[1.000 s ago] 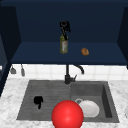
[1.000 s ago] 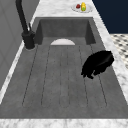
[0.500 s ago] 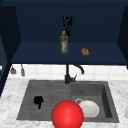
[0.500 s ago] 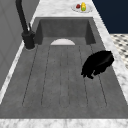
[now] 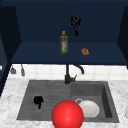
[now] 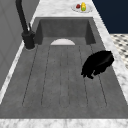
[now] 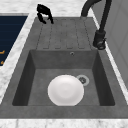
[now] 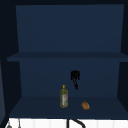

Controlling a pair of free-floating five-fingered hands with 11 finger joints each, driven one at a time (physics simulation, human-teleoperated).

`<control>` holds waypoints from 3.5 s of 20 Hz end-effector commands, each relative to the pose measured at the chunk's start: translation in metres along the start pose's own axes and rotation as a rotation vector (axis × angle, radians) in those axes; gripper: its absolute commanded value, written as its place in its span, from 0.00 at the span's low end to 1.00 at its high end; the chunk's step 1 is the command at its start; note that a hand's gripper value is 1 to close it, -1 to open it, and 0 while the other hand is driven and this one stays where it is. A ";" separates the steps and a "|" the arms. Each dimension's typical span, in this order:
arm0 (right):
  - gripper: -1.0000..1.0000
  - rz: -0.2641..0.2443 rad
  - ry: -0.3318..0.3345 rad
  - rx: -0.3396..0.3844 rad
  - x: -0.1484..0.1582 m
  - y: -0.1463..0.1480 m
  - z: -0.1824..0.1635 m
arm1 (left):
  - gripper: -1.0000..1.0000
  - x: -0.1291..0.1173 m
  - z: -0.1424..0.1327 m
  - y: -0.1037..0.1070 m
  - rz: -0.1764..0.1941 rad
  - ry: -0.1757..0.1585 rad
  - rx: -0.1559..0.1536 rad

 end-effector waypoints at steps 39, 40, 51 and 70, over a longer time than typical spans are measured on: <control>0.00 0.027 -0.015 0.098 -0.103 0.176 -0.060 | 0.50 0.000 0.000 0.000 0.000 0.000 0.000; 0.00 0.030 -0.011 0.098 -0.102 0.178 -0.064 | 0.50 0.000 0.000 0.000 0.000 0.000 0.000; 0.00 0.086 0.018 0.196 -0.096 0.179 -0.080 | 0.50 0.000 0.000 0.000 0.000 0.000 0.000; 0.00 0.064 -0.030 0.329 -0.088 0.143 0.025 | 0.50 0.000 0.000 0.000 0.000 0.000 0.000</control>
